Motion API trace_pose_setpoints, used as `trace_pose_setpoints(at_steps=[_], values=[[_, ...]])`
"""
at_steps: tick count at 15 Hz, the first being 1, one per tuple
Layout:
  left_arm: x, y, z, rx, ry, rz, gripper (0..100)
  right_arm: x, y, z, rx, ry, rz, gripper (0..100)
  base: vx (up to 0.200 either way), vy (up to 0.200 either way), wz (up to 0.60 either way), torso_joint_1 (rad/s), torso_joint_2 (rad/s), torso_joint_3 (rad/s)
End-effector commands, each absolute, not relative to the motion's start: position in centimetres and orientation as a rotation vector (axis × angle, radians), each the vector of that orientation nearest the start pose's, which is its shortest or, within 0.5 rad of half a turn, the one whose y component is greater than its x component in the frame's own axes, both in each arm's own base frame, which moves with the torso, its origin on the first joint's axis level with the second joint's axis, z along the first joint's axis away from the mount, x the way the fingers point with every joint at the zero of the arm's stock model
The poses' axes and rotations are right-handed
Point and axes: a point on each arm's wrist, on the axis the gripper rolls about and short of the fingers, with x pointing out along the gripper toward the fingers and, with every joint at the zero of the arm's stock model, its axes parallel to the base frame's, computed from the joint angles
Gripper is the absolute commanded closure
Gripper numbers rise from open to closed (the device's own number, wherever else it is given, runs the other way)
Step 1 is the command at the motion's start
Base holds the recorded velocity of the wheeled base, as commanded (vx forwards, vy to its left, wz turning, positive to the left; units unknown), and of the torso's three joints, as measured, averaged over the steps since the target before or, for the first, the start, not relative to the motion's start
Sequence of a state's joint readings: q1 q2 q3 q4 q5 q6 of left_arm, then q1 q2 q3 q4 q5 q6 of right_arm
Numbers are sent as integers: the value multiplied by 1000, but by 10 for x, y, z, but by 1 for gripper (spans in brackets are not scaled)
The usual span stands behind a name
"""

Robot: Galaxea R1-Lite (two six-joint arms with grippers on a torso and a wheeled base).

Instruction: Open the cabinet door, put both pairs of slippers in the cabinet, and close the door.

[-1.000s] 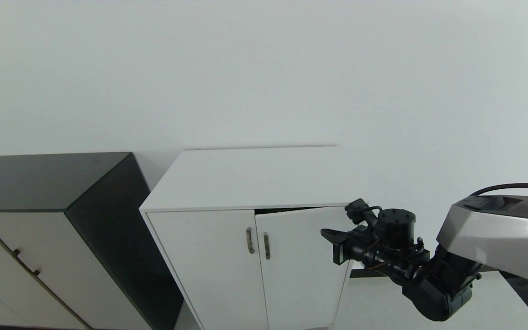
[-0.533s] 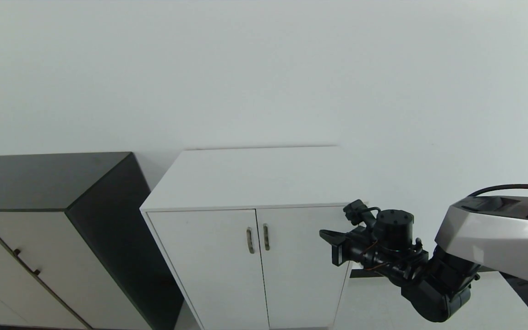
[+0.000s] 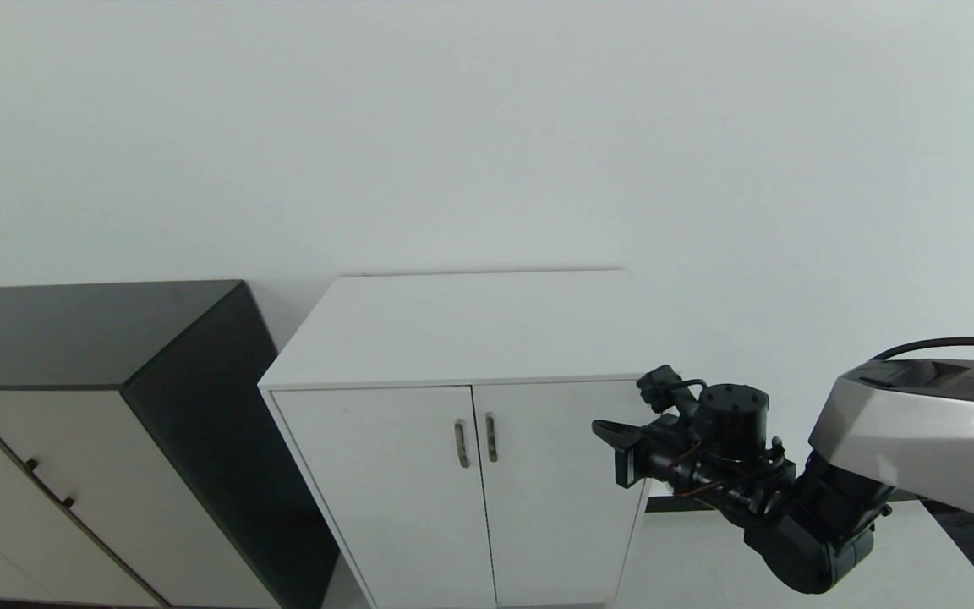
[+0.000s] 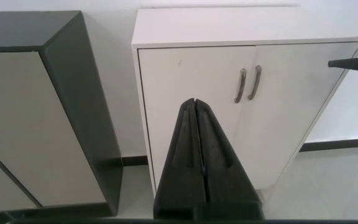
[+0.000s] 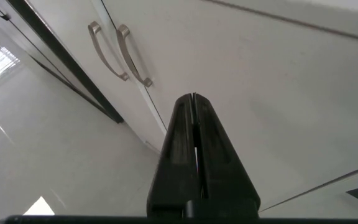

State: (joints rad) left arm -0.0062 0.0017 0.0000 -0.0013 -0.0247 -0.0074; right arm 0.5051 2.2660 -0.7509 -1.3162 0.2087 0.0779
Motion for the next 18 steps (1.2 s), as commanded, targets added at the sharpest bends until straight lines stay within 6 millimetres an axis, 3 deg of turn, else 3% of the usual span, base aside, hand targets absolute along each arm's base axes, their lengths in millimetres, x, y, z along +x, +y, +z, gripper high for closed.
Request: trace_pose_setpoints(at_steps=[1,4,7,9,14,15,16,18], values=[[-23,0,76,-8,2,-29,100,309,175,70,44,179,689,100,0,0,0,0,0,0],[-23,0,76,-9,2,-31,100,290,144,70,11,195,454,100,0,0,0,0,0,0],[-23,0,76,-8,2,-29,100,272,90,55,-22,201,305,100,0,0,0,0,0,0],[-23,0,76,-9,2,-31,100,258,63,61,-16,221,223,100,0,0,0,0,0,0],[-23,0,76,-9,2,-29,100,213,40,83,-9,203,167,100,0,0,0,0,0,0],[-23,0,76,-9,2,-29,100,212,40,84,-8,201,167,100,0,0,0,0,0,0],[-23,0,76,-9,2,-29,100,190,33,101,0,131,143,100,0,0,0,0,0,0],[-23,0,76,-9,2,-31,100,169,21,117,-3,116,56,100,0,0,0,0,0,0]])
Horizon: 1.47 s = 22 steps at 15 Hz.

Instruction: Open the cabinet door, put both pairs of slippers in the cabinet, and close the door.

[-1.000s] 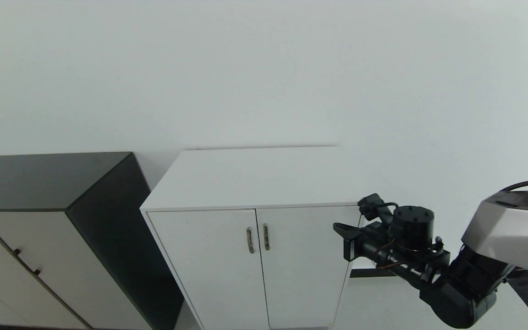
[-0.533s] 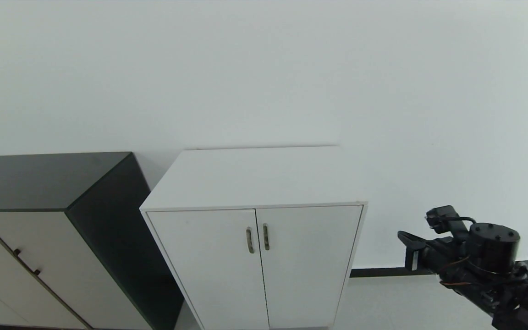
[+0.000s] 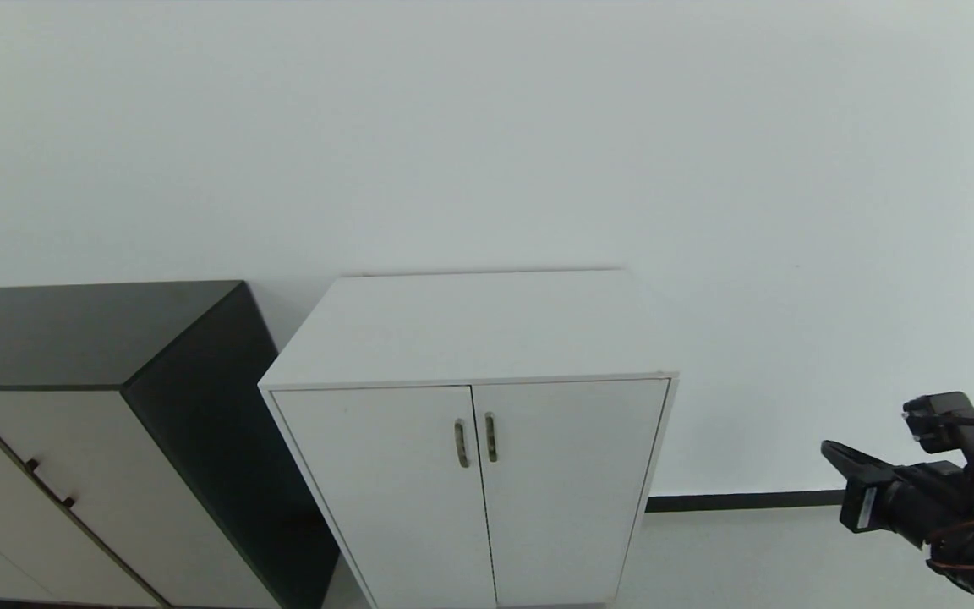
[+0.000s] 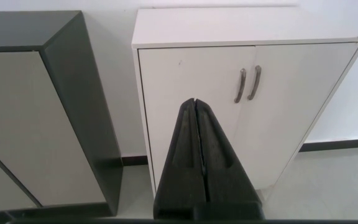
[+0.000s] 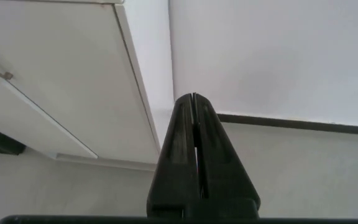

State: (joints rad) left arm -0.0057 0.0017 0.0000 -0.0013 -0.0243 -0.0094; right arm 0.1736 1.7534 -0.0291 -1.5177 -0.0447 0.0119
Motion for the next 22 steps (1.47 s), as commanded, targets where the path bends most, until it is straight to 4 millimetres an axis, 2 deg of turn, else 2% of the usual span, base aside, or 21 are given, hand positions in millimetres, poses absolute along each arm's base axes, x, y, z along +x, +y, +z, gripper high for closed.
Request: trace_pose_setpoints(at_steps=[1,3,4,8,10,13,17,20,22], values=[[-23,0,76,-11,2,-31,100,154,17,123,-14,127,48,100,0,0,0,0,0,0],[-22,0,76,-11,3,-29,100,129,13,129,-20,145,37,100,0,0,0,0,0,0],[-23,0,76,-11,2,-31,100,100,10,128,-20,179,35,100,0,0,0,0,0,0],[-23,0,76,-11,2,-31,100,26,1,101,-27,261,43,100,0,0,0,0,0,0],[-23,0,76,-11,2,-31,100,5,-1,89,-27,244,49,100,0,0,0,0,0,0],[-23,0,76,-11,2,-31,100,-7,-2,84,-23,180,69,100,0,0,0,0,0,0],[-23,0,76,-12,2,-31,100,-15,-5,77,-27,91,232,100,0,0,0,0,0,0],[-23,0,76,-12,2,-31,100,-13,-2,78,-25,127,56,100,0,0,0,0,0,0],[-23,0,76,-12,2,-31,100,-18,-1,77,-28,66,4,100,0,0,0,0,0,0]])
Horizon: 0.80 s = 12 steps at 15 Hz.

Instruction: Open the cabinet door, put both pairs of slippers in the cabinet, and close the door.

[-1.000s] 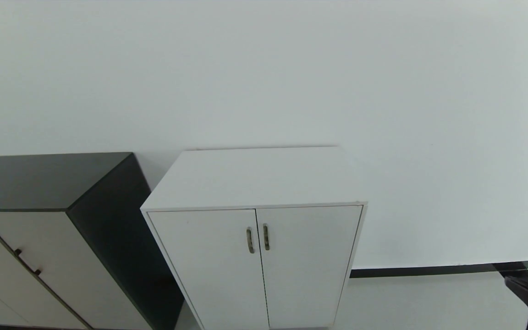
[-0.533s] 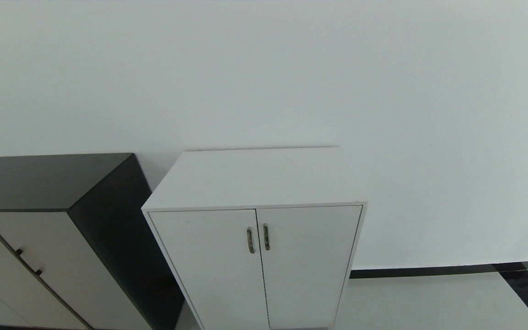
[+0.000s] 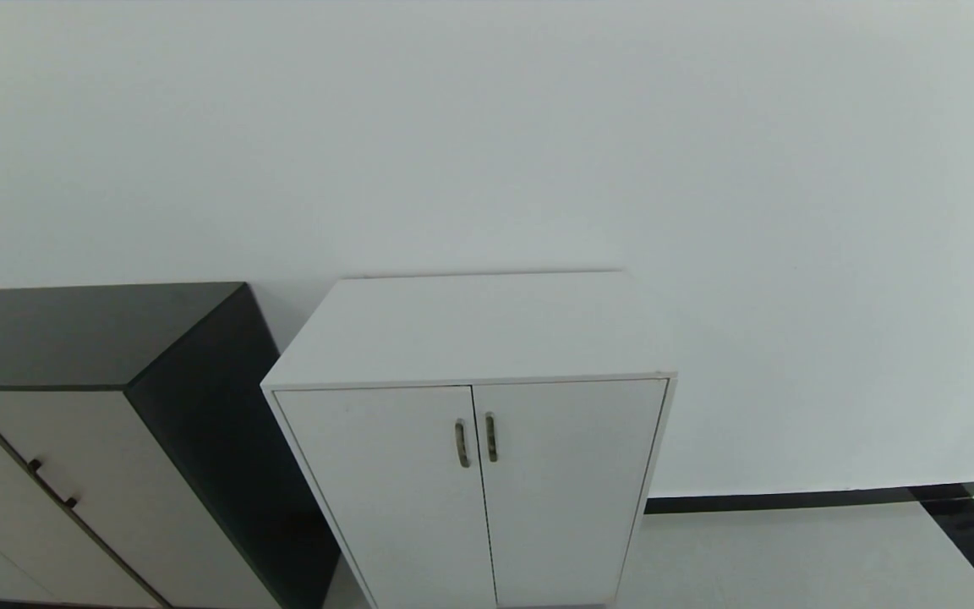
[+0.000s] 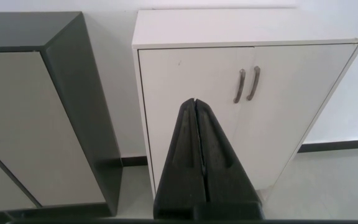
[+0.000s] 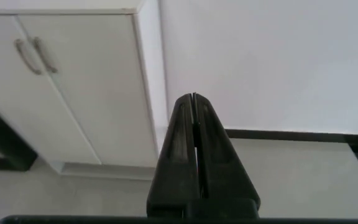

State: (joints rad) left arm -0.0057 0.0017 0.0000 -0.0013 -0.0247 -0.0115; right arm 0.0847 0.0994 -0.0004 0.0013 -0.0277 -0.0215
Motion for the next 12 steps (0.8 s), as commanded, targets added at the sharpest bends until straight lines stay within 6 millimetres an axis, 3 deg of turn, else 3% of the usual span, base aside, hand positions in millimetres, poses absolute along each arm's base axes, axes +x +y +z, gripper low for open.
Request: trace_pose_setpoints(at_steps=[1,12], values=[[-23,0,76,-12,2,-31,100,-20,-1,76,-28,36,-23,100,0,0,0,0,0,0],[-23,0,76,-6,2,-28,100,-23,-1,75,-37,4,-24,100,0,0,0,0,0,0]])
